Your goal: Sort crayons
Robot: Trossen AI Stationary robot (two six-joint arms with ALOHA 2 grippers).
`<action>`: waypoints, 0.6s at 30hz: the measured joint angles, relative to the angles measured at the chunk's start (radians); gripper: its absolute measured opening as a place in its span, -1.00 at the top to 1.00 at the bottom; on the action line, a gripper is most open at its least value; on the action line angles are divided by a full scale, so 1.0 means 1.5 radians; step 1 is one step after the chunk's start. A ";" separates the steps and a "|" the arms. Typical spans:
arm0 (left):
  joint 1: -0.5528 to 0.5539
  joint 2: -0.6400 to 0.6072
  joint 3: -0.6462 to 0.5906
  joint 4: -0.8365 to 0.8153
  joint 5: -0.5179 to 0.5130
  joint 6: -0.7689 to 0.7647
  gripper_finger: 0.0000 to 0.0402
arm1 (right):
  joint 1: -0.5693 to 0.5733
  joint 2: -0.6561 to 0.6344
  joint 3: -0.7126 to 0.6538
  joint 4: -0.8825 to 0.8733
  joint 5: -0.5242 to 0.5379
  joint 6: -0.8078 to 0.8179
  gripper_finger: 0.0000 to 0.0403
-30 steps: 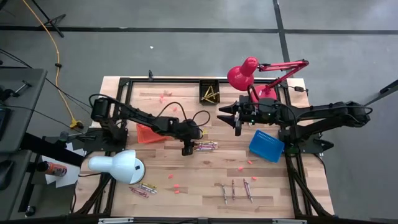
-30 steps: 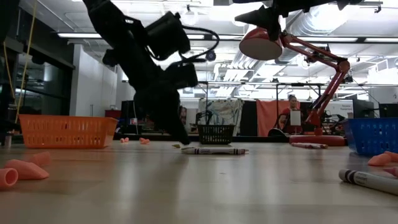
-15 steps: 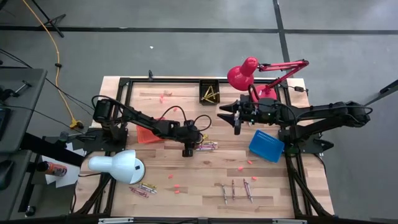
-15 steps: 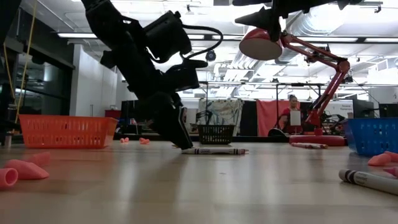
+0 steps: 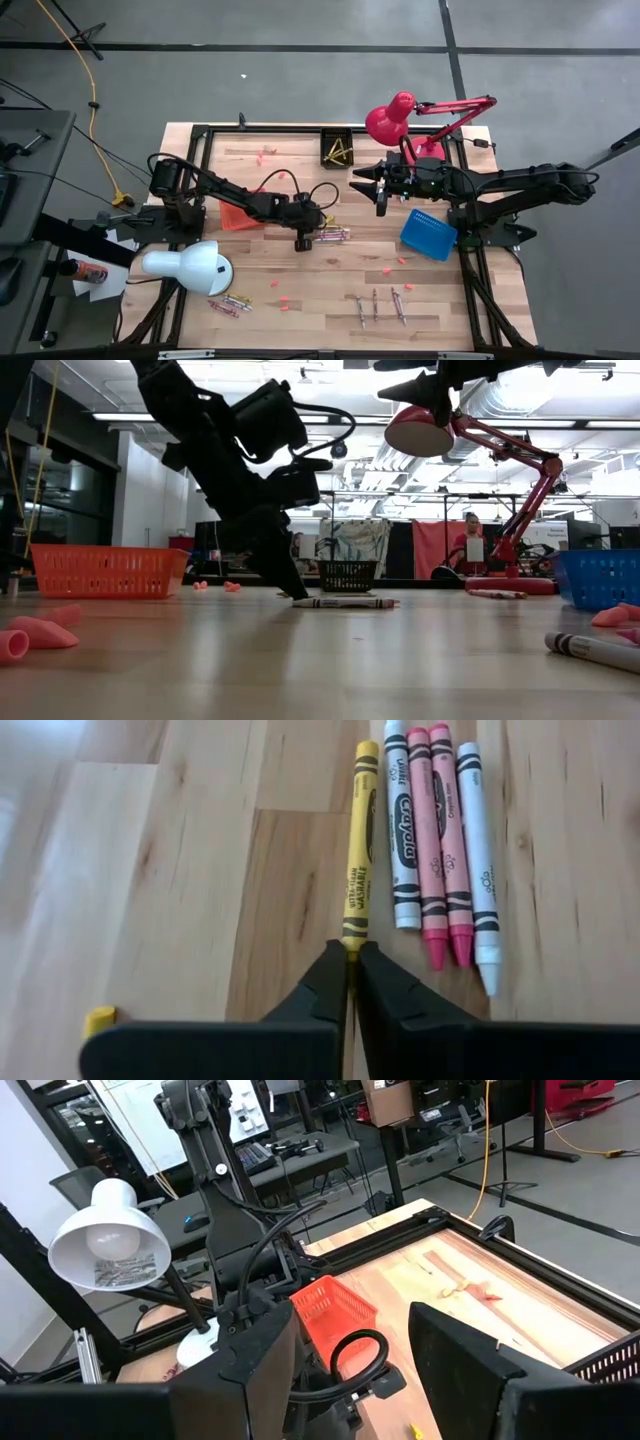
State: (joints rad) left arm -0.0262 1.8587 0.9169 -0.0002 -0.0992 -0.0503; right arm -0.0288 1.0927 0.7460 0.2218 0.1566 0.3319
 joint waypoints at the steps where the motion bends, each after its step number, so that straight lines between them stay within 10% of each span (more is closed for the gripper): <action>1: 0.000 0.000 0.000 0.000 0.003 -0.001 0.99 | 0.000 0.000 0.000 0.000 0.000 0.000 0.06; 18: 0.055 -0.155 -0.002 -0.086 0.056 0.018 1.00 | 0.000 0.000 0.000 0.011 -0.001 0.000 0.06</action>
State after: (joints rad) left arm 0.0563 1.6256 0.9139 -0.1297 -0.0148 -0.0238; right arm -0.0288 1.0931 0.7464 0.2382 0.1555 0.3321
